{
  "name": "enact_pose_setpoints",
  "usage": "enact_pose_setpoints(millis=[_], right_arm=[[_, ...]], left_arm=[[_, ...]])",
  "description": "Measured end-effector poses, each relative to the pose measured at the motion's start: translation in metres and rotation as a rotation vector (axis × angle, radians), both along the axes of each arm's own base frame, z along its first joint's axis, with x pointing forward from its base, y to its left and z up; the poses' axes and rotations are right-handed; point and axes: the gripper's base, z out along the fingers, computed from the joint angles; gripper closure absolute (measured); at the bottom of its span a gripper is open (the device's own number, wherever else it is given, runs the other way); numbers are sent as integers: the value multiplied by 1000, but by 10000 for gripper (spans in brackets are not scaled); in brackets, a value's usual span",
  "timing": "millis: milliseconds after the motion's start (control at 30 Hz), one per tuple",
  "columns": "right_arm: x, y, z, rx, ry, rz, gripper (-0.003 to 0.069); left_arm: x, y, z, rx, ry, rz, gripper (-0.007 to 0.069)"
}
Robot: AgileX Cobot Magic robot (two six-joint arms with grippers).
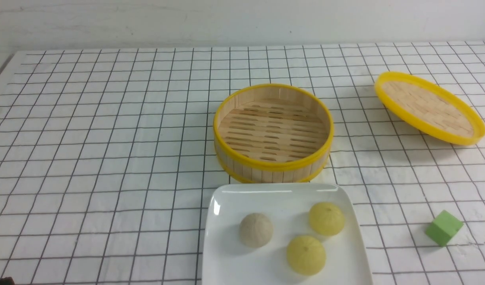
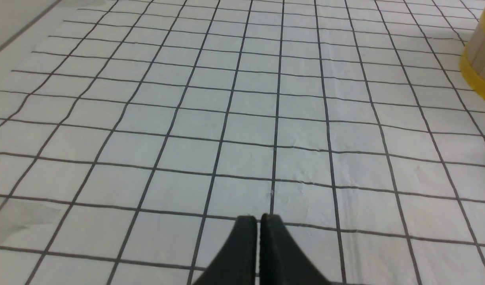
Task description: Put the steamed buns into the plate on the white-black tablecloth.
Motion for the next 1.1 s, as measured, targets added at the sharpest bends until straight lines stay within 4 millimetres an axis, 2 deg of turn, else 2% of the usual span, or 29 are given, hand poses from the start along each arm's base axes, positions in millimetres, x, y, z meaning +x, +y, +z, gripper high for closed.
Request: enact_pose_setpoints(millis=[1100], right_arm=[[0,0,0,0,0,0,514]], left_arm=[[0,0,0,4,1,1,552]])
